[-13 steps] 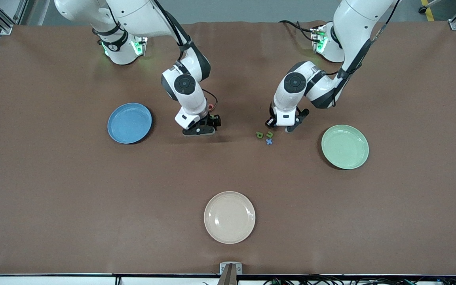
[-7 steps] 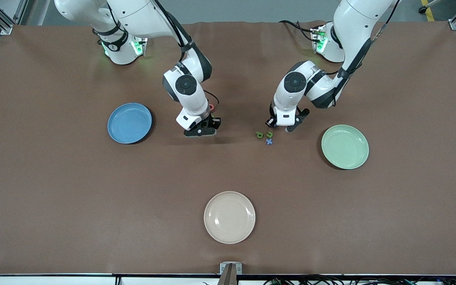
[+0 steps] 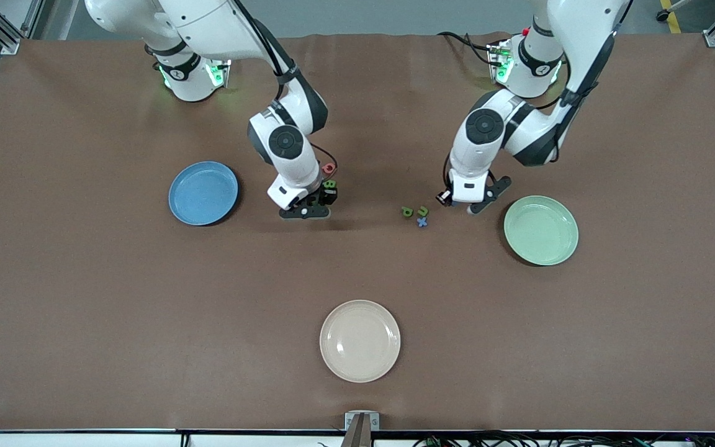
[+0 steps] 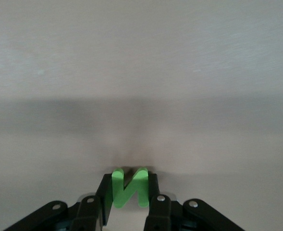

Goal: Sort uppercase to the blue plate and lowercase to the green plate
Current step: 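Lift the blue m with the left gripper while the right gripper lifts the N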

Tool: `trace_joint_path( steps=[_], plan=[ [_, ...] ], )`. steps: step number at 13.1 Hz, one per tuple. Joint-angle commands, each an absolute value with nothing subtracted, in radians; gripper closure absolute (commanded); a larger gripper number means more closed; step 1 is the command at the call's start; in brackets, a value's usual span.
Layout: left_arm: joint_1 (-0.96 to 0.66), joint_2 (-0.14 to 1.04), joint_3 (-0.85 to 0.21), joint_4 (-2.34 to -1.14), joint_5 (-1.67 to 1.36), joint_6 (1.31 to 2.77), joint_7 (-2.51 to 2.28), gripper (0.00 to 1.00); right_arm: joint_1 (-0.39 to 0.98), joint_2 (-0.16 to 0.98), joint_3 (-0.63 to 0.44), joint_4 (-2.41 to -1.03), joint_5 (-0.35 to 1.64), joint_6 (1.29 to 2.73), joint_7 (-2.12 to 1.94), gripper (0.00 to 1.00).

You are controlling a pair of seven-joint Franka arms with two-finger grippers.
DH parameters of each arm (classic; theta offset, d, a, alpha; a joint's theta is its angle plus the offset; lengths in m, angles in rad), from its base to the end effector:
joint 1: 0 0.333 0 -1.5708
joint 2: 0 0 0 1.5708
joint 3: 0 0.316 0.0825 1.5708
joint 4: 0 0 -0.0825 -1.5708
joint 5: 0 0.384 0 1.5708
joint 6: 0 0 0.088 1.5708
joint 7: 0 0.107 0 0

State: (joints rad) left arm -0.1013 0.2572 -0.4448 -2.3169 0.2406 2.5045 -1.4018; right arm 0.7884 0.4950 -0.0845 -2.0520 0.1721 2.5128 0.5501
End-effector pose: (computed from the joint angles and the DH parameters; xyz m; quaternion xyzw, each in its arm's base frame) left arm 0.4406 -0.2741 0.2384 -0.9442 -0.3286 -0.0023 0.0225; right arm 0.4510 0.3814 0.1910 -0.9994 -0.0112 0.0294 0.0150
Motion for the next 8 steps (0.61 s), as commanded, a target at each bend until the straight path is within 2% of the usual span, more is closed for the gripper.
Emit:
trace_joint_path(
  steps=[1, 5, 8],
  plan=[
    [-0.033, 0.212, -0.453, -2.344, 0.241, 2.488, -1.275, 0.83, 0.724, 0.375, -0.11, -2.079, 0.141, 2.331, 0.438, 1.0],
    [0.061, 0.173, -0.454, -2.384, 0.239, 2.484, -1.076, 0.83, 0.712, 0.293, -0.211, -2.088, -0.024, 2.081, 0.384, 1.0],
    [0.161, 0.157, -0.454, -2.414, 0.241, 2.485, -0.91, 0.84, 0.645, 0.253, -0.244, -2.123, -0.04, 1.985, 0.333, 1.0]
  ],
)
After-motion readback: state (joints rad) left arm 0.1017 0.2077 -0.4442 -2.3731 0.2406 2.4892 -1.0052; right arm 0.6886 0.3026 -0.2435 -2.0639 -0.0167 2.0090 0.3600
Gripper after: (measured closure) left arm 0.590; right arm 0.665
